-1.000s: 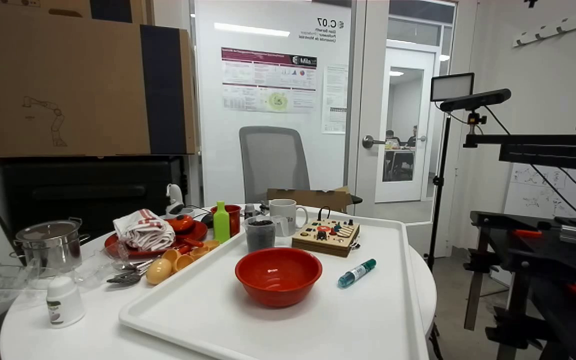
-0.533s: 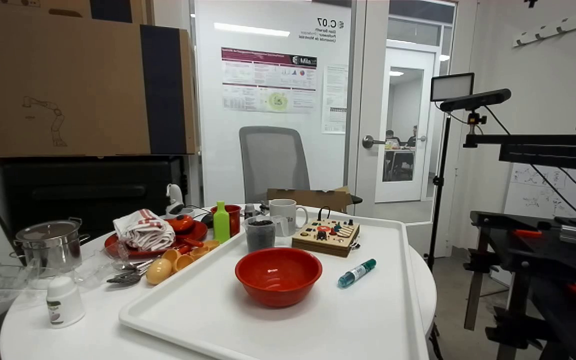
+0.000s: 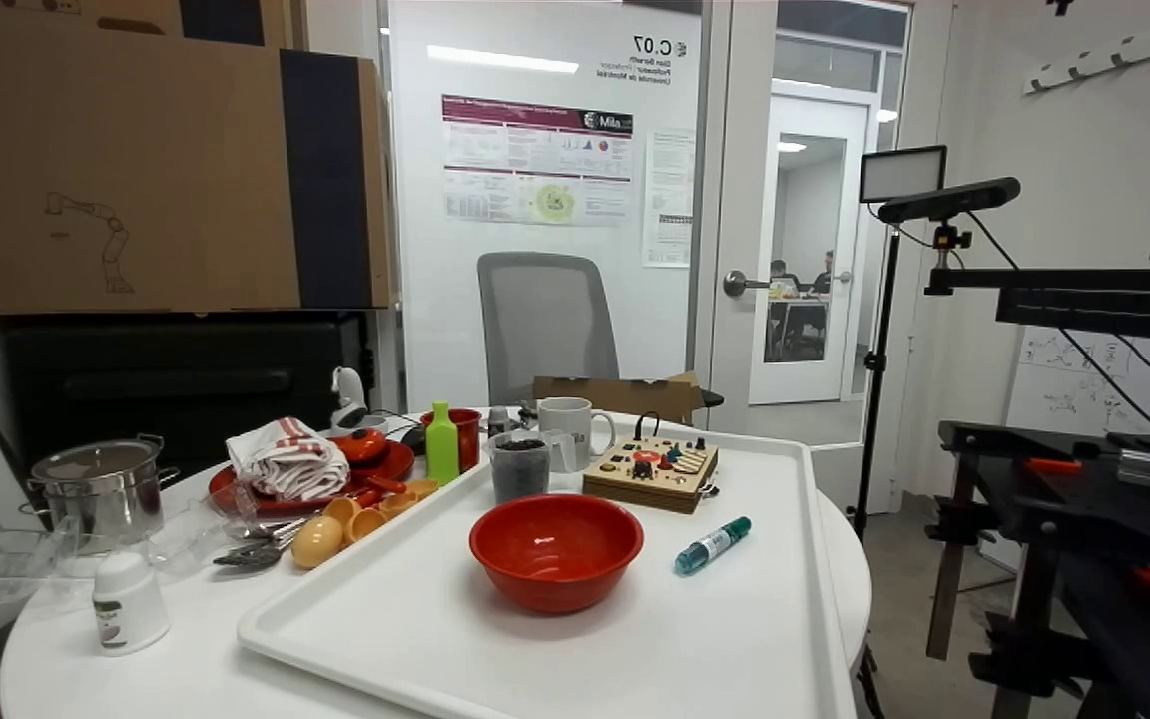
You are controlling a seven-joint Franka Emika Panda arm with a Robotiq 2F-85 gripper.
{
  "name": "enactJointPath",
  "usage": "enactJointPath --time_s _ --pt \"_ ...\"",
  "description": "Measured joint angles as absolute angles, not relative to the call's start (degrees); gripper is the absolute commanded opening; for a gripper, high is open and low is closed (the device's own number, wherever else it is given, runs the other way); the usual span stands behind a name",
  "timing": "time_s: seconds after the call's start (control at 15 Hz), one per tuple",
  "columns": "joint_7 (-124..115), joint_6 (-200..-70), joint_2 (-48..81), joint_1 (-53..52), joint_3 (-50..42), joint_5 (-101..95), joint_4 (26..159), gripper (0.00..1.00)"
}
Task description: Press down on the yellow button
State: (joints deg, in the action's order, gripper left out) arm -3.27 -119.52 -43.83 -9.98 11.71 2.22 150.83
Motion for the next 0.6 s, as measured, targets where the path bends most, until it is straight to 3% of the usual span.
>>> enactJointPath --time_s 0.6 --pt "-13.1 -124.8 -36.3 -4.4 14.6 -1.3 150.8 1.0"
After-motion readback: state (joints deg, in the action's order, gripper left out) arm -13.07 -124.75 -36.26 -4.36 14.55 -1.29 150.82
